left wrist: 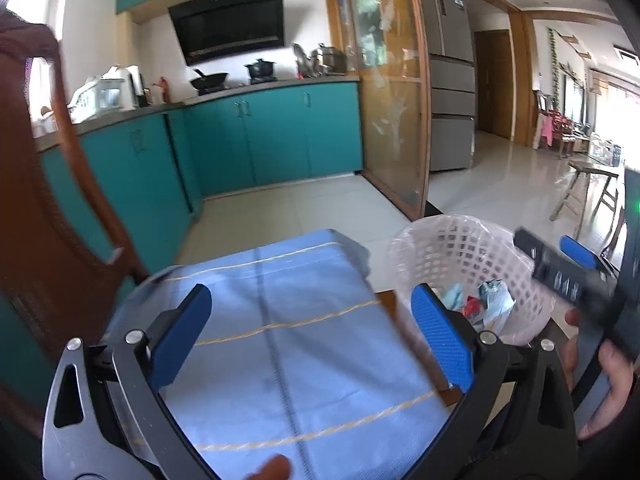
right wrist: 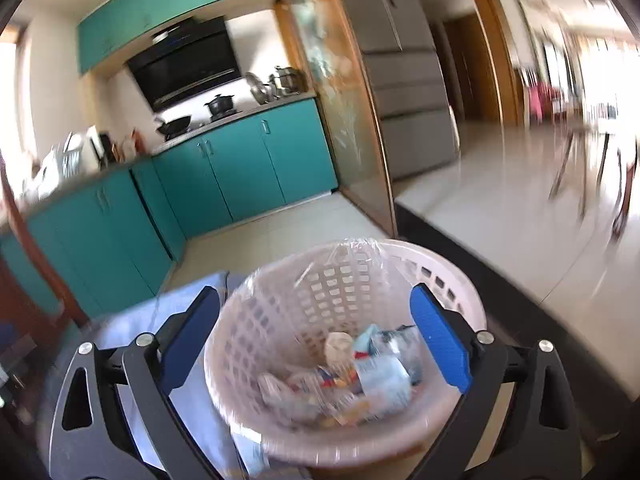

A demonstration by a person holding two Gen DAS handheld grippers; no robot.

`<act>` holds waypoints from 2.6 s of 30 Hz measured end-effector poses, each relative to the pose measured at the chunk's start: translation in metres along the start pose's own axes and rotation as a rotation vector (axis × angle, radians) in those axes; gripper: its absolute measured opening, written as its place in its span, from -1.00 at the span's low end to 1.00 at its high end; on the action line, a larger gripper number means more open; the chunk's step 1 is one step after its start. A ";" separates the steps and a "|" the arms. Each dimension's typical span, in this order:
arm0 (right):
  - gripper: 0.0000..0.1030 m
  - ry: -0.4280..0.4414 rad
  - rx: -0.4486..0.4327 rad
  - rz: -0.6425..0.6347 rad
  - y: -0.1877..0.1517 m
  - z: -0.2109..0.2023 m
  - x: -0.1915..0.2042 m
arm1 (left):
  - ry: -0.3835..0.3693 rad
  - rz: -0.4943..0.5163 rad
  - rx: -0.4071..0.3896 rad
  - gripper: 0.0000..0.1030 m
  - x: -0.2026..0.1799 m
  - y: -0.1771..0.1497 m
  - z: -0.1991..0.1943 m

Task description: Collect trash

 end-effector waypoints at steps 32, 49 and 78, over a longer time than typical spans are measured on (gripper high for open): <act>0.94 0.002 -0.126 -0.263 -0.031 -0.184 0.078 | 0.121 -0.128 -0.050 0.94 0.063 -0.054 -0.152; 0.94 -0.003 -0.134 -0.261 -0.031 -0.186 0.075 | 0.117 -0.124 -0.051 0.94 0.063 -0.052 -0.152; 0.94 0.010 -0.115 -0.274 -0.028 -0.179 0.077 | 0.120 -0.130 -0.039 0.94 0.067 -0.052 -0.147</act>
Point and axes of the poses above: each gripper's, at about its wrist camera, not at the fingertips, and z roughly the way its jaws point, x to its left, y to its top, the point moved 3 cm from there along z, roughly the way its jaws point, and after that the axes turned 15 degrees about z, right-handed, at the moved point
